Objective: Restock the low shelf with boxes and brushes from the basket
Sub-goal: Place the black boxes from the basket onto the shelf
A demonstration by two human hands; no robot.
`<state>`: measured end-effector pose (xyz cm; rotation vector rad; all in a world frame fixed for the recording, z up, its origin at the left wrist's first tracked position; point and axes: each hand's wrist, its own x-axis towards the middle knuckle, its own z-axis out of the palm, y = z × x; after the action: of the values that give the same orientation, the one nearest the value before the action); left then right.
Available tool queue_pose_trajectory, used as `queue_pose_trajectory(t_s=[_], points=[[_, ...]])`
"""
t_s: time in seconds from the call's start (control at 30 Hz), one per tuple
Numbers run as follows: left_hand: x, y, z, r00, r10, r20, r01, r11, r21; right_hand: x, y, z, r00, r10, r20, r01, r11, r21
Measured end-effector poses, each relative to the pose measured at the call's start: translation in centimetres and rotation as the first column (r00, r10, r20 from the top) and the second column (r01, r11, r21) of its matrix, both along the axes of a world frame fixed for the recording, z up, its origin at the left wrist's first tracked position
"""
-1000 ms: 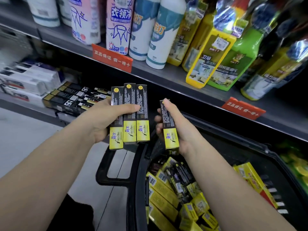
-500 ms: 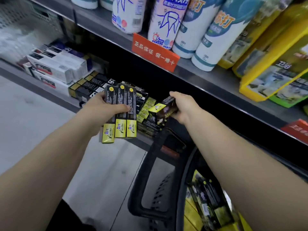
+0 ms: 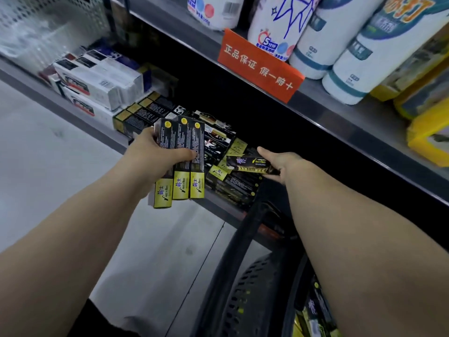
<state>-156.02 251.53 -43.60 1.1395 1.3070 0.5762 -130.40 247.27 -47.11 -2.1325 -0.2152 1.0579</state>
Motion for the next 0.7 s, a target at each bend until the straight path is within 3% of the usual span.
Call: queue_pose_trajectory(t_s=[0.17, 0.3, 0.4, 0.5, 0.6, 0.7], points=[[1.3, -0.1, -0.9, 1.0, -0.015, -0.018, 0.016, 1.0, 0.016, -0.4, 1.0, -1.7, 0.998, 0.056, -0.019, -0.057, 0.992, -0.113], [2.0, 0.2, -1.3, 1.0, -0.027, -0.001, 0.027, 0.999, 0.018, -1.0, 1.3, -2.6, 0.938, 0.344, 0.032, -0.312, 0.883, -0.351], [2.4, 0.5, -1.6, 0.999, -0.029, -0.014, 0.03, 0.999, 0.027, -0.9, 1.1, -2.0, 0.822, 0.566, 0.058, -0.476, 0.74, -0.475], [2.6, 0.7, -1.6, 1.0, -0.026, -0.003, 0.026, 0.999, 0.023, -1.4, 0.5, -1.8, 0.634, 0.769, 0.086, -0.609, 0.565, -0.556], [2.9, 0.8, -1.4, 1.0, -0.026, 0.013, 0.026, 0.999, 0.025, -1.9, 0.0, -1.7, 0.453, 0.891, 0.035, -0.699, 0.379, -0.607], [3.2, 0.7, -1.1, 0.999, -0.03, 0.032, 0.029, 0.999, 0.034, -1.8, 0.0, -1.7, 0.352, 0.934, 0.058, -0.713, 0.308, -0.63]])
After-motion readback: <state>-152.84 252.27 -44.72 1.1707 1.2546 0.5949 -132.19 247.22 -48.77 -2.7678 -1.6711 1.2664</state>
